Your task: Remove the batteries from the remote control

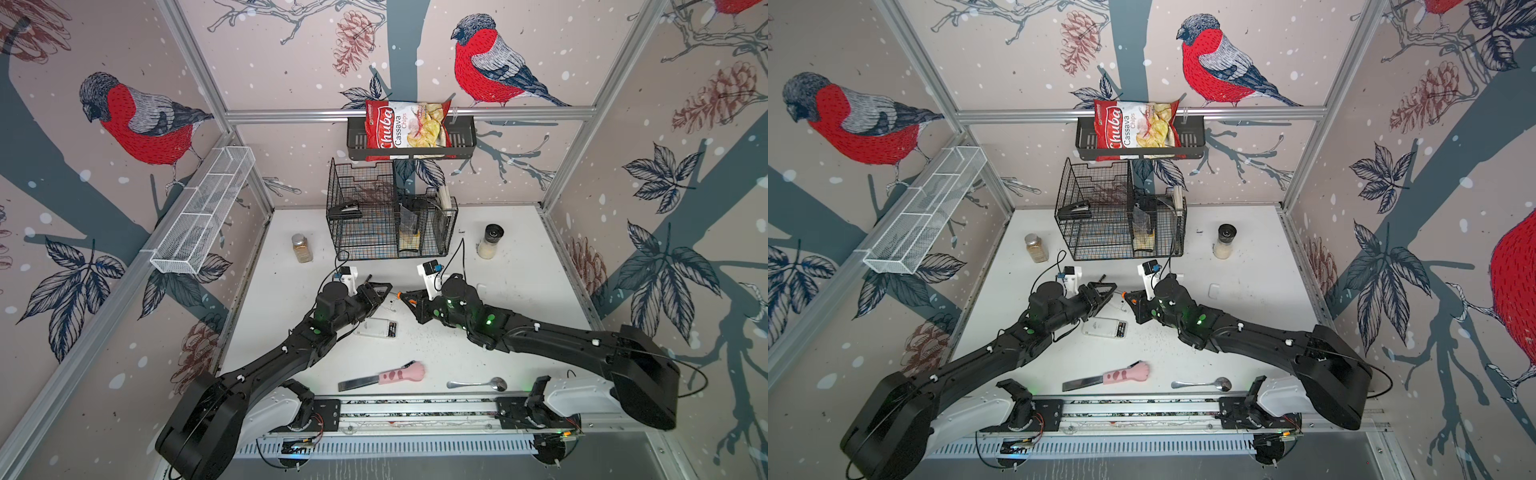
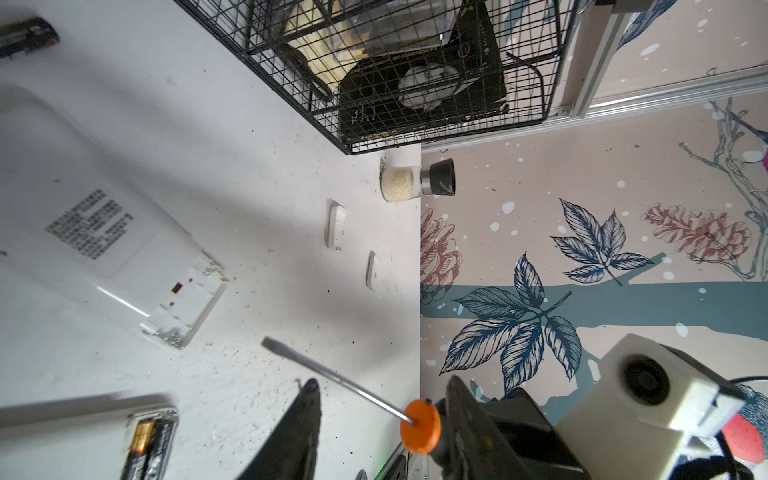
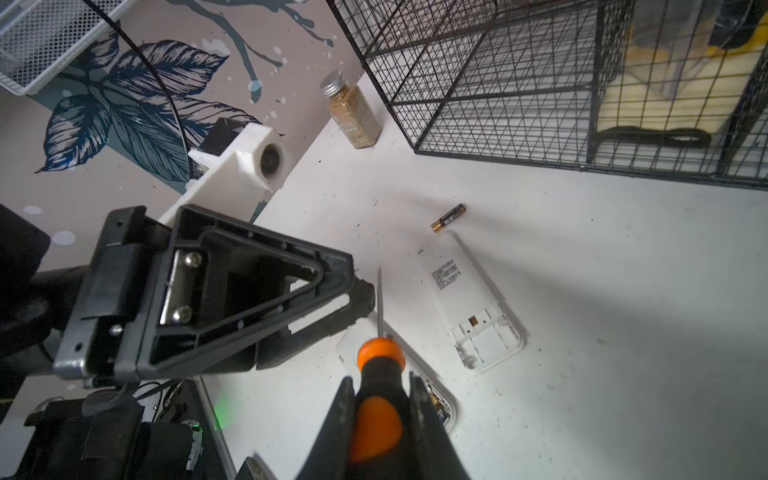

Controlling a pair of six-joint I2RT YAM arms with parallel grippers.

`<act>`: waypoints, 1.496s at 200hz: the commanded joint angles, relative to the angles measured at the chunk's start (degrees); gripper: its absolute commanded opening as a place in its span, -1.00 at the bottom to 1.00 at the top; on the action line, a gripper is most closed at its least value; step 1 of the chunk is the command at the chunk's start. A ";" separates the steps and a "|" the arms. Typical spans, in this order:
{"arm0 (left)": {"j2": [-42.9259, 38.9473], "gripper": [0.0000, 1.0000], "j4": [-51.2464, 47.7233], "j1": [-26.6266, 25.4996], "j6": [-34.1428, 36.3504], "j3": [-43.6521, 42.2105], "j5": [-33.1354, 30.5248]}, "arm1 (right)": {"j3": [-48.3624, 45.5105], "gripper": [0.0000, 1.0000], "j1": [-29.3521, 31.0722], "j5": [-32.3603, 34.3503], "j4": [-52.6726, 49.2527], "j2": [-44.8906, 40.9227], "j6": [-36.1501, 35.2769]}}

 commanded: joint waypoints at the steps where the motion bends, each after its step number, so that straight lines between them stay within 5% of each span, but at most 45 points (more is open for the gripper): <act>1: -0.02 -0.01 5.86 -0.06 -1.59 -0.10 1.11 | 1.27 -1.00 0.20 0.49 6.62 1.83 1.43; 193: 4.33 -0.17 13.34 -0.16 -4.28 2.36 1.59 | 2.50 -1.00 0.27 -1.73 19.10 7.12 6.17; 299: 5.27 -0.96 14.54 -0.15 -4.64 1.98 1.34 | 1.77 -0.92 0.26 -0.46 21.57 8.55 8.12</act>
